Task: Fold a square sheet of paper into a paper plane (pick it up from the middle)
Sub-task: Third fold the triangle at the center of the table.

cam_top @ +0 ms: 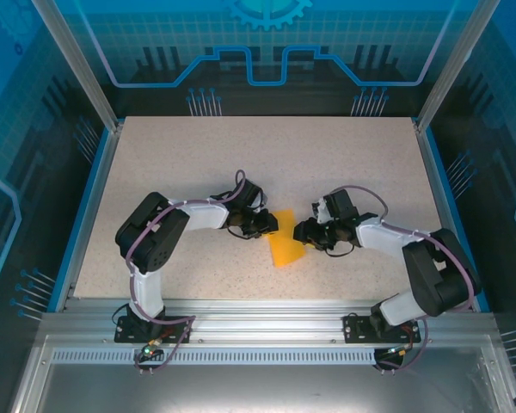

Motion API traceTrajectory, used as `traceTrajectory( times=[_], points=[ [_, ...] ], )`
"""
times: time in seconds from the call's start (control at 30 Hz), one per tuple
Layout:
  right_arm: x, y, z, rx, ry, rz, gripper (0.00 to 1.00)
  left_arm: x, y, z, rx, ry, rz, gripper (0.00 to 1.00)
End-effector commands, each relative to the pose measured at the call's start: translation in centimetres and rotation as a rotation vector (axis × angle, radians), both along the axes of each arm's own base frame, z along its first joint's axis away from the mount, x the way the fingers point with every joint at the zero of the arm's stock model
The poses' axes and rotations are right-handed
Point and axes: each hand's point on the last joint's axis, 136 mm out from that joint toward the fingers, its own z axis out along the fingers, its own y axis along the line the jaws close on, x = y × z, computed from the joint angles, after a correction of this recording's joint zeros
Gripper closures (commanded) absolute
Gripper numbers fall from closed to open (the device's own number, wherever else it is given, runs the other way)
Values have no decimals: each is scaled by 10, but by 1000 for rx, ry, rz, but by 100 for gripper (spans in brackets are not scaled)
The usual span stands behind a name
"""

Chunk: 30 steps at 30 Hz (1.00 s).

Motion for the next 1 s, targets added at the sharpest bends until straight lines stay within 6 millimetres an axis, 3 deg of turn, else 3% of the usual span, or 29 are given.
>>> traceTrajectory(
  times=[0.0, 0.27, 0.47, 0.67, 0.8, 0.97],
  points=[
    [-4, 3, 3, 39, 22, 93, 67, -14, 12, -4, 45, 38, 4, 74],
    [-2, 5, 3, 61, 40, 126, 77, -15, 3, 6, 42, 0, -22, 72],
    [-4, 5, 0, 60, 71, 144, 88, -21, 5, 36, 102, -127, -32, 56],
    [-6, 6, 2, 77, 82, 151, 88, -59, -1, 63, 243, -352, -142, 46],
    [-7, 6, 5, 92, 85, 149, 89, -84, -5, 65, 343, -457, -194, 44],
    [-6, 5, 7, 113, 99, 141, 89, -105, -25, 65, 436, -583, -274, 40]
  ],
)
